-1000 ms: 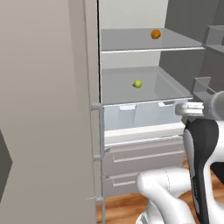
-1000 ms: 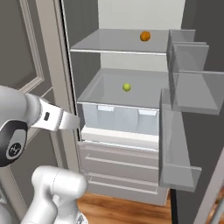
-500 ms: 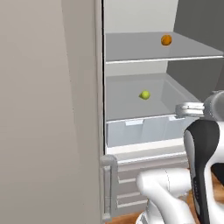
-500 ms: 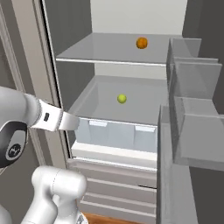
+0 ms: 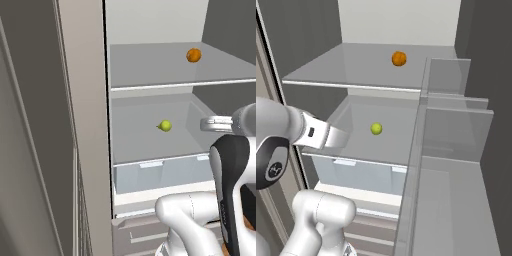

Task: Retrieve the orange and pear from the fridge and place them into the bowl on the dining table.

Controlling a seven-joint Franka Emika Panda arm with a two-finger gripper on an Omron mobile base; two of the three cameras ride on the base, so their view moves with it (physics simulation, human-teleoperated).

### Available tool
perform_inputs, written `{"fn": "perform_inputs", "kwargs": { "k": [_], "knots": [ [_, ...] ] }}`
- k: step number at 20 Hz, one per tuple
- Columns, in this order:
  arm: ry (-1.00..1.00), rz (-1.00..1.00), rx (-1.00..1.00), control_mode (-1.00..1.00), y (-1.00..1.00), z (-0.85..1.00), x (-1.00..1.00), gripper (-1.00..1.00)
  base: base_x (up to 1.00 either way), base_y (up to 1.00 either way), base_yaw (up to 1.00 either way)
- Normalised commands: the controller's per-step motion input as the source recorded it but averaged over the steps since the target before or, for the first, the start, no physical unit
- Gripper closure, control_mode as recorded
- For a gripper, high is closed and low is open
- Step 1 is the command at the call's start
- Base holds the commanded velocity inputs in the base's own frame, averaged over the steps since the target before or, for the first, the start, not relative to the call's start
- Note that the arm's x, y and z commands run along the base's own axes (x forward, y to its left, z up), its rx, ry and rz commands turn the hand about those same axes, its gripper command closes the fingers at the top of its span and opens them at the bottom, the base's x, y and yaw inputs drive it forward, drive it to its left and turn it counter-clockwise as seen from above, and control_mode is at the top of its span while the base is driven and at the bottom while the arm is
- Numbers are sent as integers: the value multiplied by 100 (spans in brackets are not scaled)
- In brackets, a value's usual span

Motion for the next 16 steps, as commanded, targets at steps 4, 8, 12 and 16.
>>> {"fn": "perform_inputs", "kwargs": {
  "k": [4, 8, 12, 16],
  "knots": [
    [0, 0, 0, 100, 0, 0, 0, -100, 68, -27, 0],
    [0, 0, 0, 100, 0, 0, 0, -100, 68, -18, 0],
    [0, 1, 3, -100, -10, 31, 19, -100, 12, -5, 0],
    [0, 0, 0, -100, 0, 77, 2, -100, 0, 0, 0]
  ]
}}
